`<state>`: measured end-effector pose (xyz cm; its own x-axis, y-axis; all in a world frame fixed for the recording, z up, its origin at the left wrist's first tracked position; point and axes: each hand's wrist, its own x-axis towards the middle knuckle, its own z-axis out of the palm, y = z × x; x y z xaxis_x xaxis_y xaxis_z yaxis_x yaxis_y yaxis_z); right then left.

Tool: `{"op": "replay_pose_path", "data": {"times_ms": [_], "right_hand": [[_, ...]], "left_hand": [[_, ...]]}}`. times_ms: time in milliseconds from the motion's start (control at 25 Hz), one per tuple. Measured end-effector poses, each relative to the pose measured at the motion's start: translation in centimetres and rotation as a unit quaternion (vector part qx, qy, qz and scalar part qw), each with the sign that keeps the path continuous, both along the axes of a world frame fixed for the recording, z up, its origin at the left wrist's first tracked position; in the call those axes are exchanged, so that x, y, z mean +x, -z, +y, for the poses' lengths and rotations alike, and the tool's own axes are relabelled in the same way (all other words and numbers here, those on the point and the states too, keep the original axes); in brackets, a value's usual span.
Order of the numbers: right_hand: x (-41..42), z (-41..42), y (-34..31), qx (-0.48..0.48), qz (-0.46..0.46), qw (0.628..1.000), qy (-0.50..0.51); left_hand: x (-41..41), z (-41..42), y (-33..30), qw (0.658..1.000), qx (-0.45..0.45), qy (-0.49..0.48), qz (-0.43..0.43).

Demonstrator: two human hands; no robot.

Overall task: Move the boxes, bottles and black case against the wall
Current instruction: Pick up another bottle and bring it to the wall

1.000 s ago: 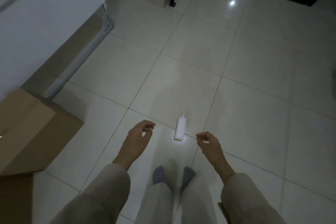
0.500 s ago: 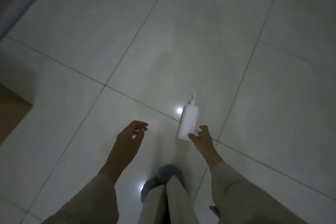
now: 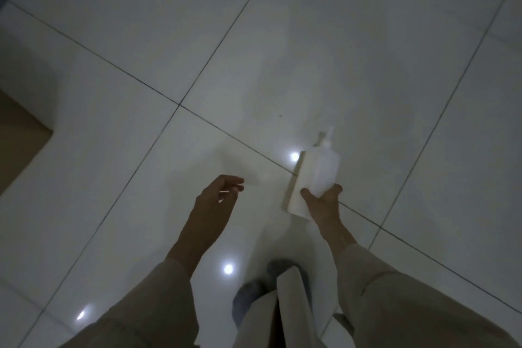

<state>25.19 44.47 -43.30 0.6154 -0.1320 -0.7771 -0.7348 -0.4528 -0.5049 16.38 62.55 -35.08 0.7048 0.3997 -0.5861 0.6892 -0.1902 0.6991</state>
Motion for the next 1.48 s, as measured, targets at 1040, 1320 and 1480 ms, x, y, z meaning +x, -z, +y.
{"op": "replay_pose_path", "data": {"times_ms": [1040, 1320, 1480], "right_hand": [[-27.6, 24.1, -69.8, 0.378, -0.059, 0.556, -0.737], [-51.7, 24.1, -78.9, 0.425, -0.056, 0.400, -0.810], [-64.3, 23.0, -82.8, 0.476, -0.055, 0.304, -0.823]], "left_hand": [[-35.2, 7.3, -63.3, 0.791, 0.162, -0.525, -0.269], [-61.0, 0.3, -68.6, 0.695, 0.271, -0.642, -0.175], [-71.6, -4.2, -69.7, 0.658, 0.302, -0.676, -0.135]]}}
